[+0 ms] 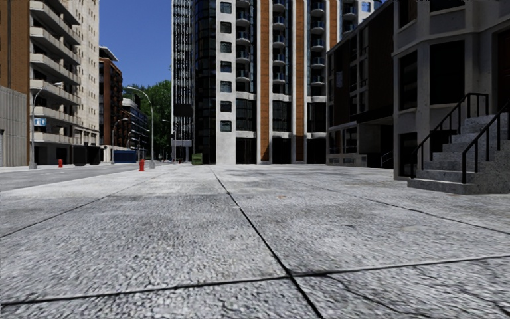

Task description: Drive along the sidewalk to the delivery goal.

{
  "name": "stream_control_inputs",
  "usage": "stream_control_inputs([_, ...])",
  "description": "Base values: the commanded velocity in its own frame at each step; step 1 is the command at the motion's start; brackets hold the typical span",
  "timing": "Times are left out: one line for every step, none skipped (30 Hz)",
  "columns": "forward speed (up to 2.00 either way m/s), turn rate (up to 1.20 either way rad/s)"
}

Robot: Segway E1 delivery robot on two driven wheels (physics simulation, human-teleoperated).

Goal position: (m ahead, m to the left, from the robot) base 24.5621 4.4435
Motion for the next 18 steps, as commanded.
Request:
stream_control_inputs([1.97,0.18])
stream_control_inputs([1.97,0.19])
stream_control_inputs([1.97,0.20])
stream_control_inputs([1.97,0.20])
stream_control_inputs([1.97,0.20])
stream_control_inputs([1.97,0.20])
stream_control_inputs([1.98,0.22])
stream_control_inputs([1.98,0.22])
stream_control_inputs([1.98,0.25])
stream_control_inputs([1.98,0.28])
stream_control_inputs([1.98,0.28])
stream_control_inputs([1.98,0.30])
stream_control_inputs([1.98,0.31])
stream_control_inputs([1.98,0.31])
stream_control_inputs([1.98,0.31])
stream_control_inputs([1.98,0.31])
stream_control_inputs([1.98,0.32])
stream_control_inputs([1.98,0.34])
